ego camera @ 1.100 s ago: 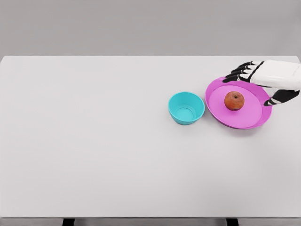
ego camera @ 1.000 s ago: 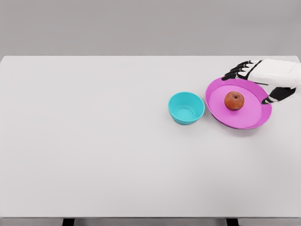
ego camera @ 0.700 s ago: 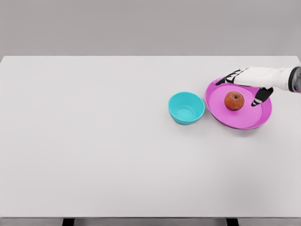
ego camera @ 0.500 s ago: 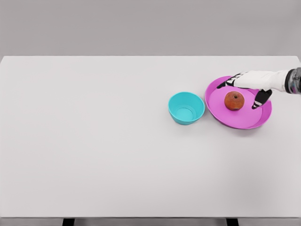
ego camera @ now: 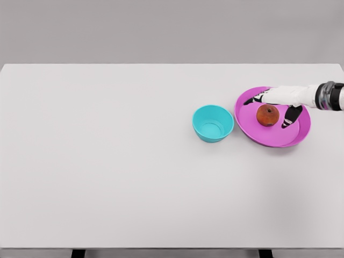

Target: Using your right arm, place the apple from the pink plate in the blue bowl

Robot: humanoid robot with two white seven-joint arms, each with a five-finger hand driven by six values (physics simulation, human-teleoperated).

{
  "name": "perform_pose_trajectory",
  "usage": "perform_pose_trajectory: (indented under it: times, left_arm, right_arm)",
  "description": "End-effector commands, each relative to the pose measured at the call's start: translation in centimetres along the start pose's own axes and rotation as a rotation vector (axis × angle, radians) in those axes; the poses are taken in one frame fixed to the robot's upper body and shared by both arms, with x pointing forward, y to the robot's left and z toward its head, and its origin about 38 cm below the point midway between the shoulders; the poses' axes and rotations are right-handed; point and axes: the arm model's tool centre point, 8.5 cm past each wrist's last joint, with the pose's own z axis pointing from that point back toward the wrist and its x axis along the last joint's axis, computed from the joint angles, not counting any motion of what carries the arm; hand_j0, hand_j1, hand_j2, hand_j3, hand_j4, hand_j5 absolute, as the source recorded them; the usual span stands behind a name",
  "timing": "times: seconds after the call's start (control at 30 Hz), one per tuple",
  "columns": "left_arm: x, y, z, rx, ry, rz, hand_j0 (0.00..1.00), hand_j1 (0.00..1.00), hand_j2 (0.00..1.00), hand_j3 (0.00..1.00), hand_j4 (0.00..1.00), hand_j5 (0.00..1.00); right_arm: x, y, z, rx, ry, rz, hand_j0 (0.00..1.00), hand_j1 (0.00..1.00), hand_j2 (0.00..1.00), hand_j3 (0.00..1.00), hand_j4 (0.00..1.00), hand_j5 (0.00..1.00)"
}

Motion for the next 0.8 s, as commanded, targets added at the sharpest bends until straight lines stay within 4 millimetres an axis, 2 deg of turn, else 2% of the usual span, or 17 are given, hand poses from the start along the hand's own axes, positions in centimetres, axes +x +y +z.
perform_pose_trajectory:
  times: [0.0, 0.43, 0.47, 0.53, 0.57, 0.7, 0.77]
  left_arm:
    - [0.0, 0.0, 0.0, 0.0, 0.0, 0.0, 1.0, 1.0, 1.0, 1.0, 1.0, 1.0]
    - [0.0, 0.0, 0.0, 0.0, 0.0, 0.0, 1.0, 1.0, 1.0, 1.0, 1.0, 1.0]
    - [0.0, 0.0, 0.0, 0.0, 0.0, 0.0, 1.0, 1.0, 1.0, 1.0, 1.0, 1.0]
    - [0.0, 0.0, 0.0, 0.0, 0.0, 0.0, 1.0, 1.0, 1.0, 1.0, 1.0, 1.0]
    - [0.0, 0.0, 0.0, 0.0, 0.0, 0.0, 1.0, 1.0, 1.0, 1.0, 1.0, 1.0]
    - [0.0, 0.0, 0.0, 0.0, 0.0, 0.0, 1.0, 1.0, 1.0, 1.0, 1.0, 1.0]
    - [0.0, 0.0, 0.0, 0.0, 0.0, 0.0, 1.0, 1.0, 1.0, 1.0, 1.0, 1.0]
  right_arm:
    - [-0.3, 0.1, 0.1, -0.001, 0.002, -0.005, 1.0, 1.0, 1.0, 1.0, 1.0, 1.0]
    - [-0.2, 0.4, -0.1, 0.008, -0.002, -0.008, 1.0, 1.0, 1.0, 1.0, 1.0, 1.0]
    - [-0.3, 0.9, -0.2, 0.017, -0.001, -0.014, 0.98, 0.98, 0.98, 0.98, 0.98, 0.98]
    - [-0.3, 0.9, -0.1, 0.02, -0.004, -0.009, 0.85, 0.85, 0.85, 0.85, 0.85, 0.85]
    - [-0.1, 1.0, -0.1, 0.041, -0.022, 0.001, 0.72, 0.72, 0.72, 0.72, 0.72, 0.72]
    - [0.1, 1.5, -0.5, 0.054, -0.028, 0.0, 0.7, 0.7, 0.7, 0.7, 0.7, 0.7]
    - [0.1, 1.7, -0.6, 0.057, -0.03, 0.001, 0.63, 0.63, 0.63, 0.63, 0.63, 0.63]
